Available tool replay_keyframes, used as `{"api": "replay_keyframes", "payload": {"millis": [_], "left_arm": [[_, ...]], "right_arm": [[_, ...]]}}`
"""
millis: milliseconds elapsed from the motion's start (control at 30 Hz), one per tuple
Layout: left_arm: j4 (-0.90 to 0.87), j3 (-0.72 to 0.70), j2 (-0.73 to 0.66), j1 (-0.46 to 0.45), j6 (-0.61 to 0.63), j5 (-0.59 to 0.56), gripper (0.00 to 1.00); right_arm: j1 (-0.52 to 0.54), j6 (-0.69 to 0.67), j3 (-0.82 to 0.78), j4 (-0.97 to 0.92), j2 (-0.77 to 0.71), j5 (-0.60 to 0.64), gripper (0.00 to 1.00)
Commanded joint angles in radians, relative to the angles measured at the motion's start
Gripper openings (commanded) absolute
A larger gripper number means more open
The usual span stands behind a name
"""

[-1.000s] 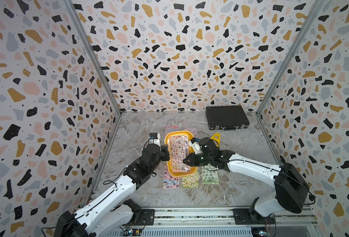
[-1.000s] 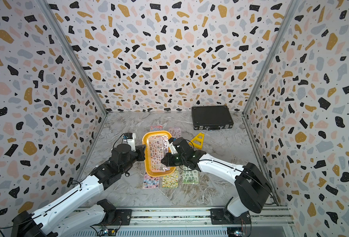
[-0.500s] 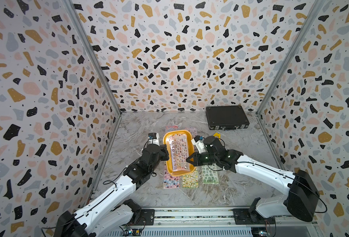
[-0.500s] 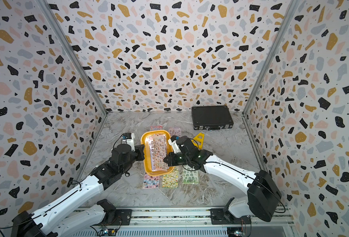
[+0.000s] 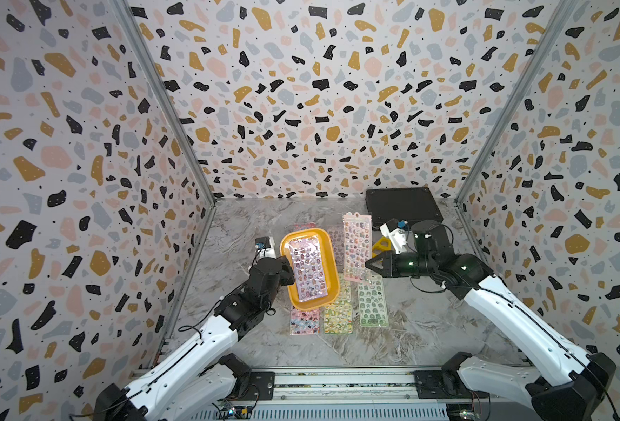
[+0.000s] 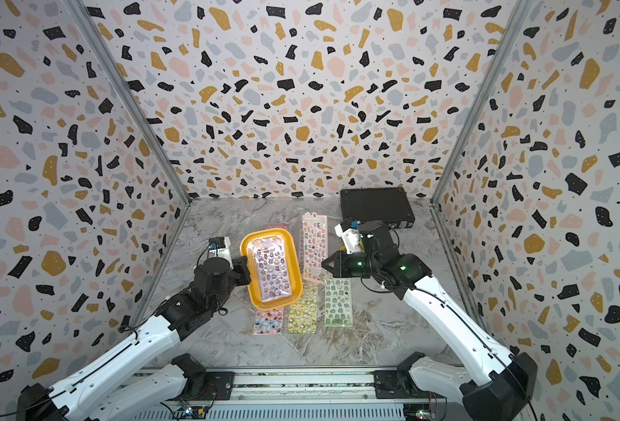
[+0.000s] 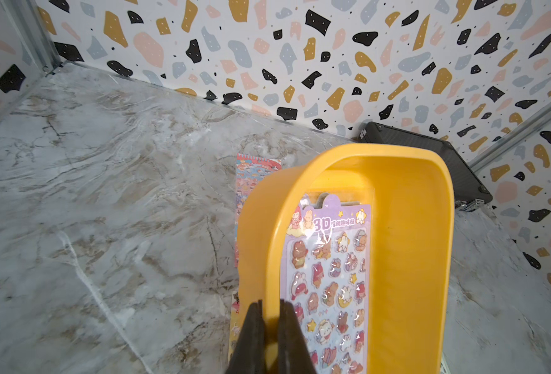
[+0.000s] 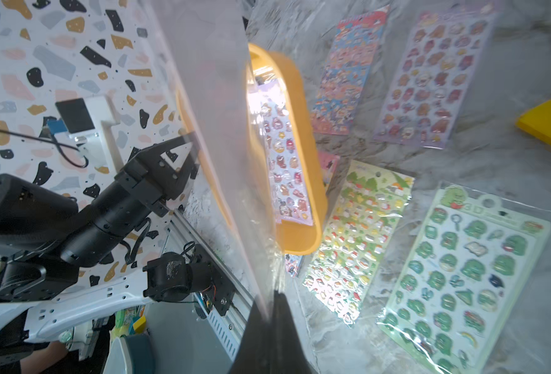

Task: Take the stickers out of the storage box
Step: Place the sticker at the center of the board.

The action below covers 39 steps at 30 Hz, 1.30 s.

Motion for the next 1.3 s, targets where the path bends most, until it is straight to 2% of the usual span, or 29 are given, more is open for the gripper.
{"api": "replay_keyframes", "payload": {"millis": [0,100,200,267,367,400,600,700,833,967,1067,1267], "left_arm": [[0.036,0.025,-0.031,-0.006,-0.016,-0.059,0.0],[0.033,0.019,-0.042,-0.005,-0.021,-0.081,0.0],[0.033,0.014,-0.054,-0.004,-0.022,-0.09,0.0],[0.036,0.01,-0.06,-0.004,-0.023,-0.093,0.0],[0.045,0.005,-0.062,-0.004,-0.026,-0.086,0.0],[0.049,0.003,-0.06,-0.004,-0.026,-0.083,0.0],[0.063,0.0,-0.056,-0.004,-0.03,-0.054,0.0],[0.066,0.0,-0.055,-0.004,-0.03,-0.046,0.0],[0.07,0.002,-0.053,-0.004,-0.024,-0.037,0.0],[0.085,-0.002,-0.043,-0.004,-0.025,-0.025,0.0],[0.089,-0.001,-0.031,-0.004,-0.028,-0.017,0.0],[0.098,-0.007,-0.033,-0.003,-0.033,-0.007,0.0]], "right_arm": [[-0.124,-0.08,0.042,-0.203,0.003,-0.057,0.0],[-0.31,-0.095,0.016,-0.23,0.025,-0.12,0.0],[-0.404,-0.121,0.016,-0.266,0.067,-0.087,0.0],[-0.414,-0.16,0.049,-0.311,0.115,-0.004,0.0],[-0.417,-0.213,0.124,-0.406,0.209,0.195,0.0],[-0.422,-0.222,0.147,-0.427,0.249,0.217,0.0],[-0.446,-0.249,0.311,-0.511,0.495,0.286,0.0],[-0.475,-0.276,0.416,-0.568,0.648,0.276,0.0],[-0.538,-0.278,0.53,-0.595,0.81,0.16,0.0],[-0.551,-0.325,0.687,-0.711,0.957,0.192,0.0],[-0.561,-0.359,0.739,-0.781,1.041,0.218,0.0],[-0.565,-0.366,0.742,-0.813,1.099,0.32,0.0]]}}
